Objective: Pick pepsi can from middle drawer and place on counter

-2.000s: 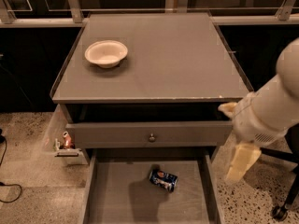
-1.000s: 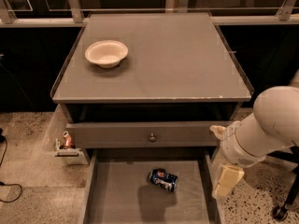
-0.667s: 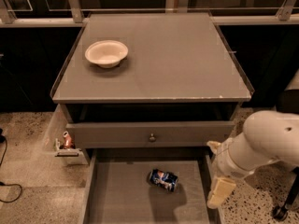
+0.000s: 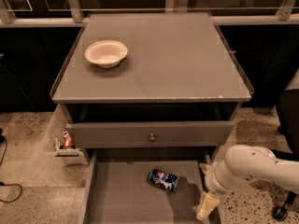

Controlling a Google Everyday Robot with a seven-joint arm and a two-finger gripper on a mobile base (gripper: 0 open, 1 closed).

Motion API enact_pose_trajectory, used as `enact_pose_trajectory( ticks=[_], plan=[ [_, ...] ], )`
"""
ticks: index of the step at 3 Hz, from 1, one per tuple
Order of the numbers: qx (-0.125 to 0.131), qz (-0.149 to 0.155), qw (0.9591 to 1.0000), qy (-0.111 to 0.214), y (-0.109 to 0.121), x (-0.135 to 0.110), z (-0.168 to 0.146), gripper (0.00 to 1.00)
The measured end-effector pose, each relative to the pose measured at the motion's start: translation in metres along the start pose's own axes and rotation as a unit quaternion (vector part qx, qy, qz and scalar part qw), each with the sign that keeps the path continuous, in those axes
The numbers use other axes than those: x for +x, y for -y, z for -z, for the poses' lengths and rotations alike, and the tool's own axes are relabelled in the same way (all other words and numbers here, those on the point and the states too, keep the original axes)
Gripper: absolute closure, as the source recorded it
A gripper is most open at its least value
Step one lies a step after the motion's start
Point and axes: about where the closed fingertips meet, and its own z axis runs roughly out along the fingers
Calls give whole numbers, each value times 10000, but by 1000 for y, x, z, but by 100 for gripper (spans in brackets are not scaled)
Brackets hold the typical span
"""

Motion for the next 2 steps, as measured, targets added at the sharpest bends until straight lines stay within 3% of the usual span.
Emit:
enact_pose_trajectory(
  ticks=[1, 2],
  plan=[
    [0, -1, 10000, 1, 0, 0, 0, 0],
    [88, -263, 9991, 333, 8, 2, -30, 0]
  ],
)
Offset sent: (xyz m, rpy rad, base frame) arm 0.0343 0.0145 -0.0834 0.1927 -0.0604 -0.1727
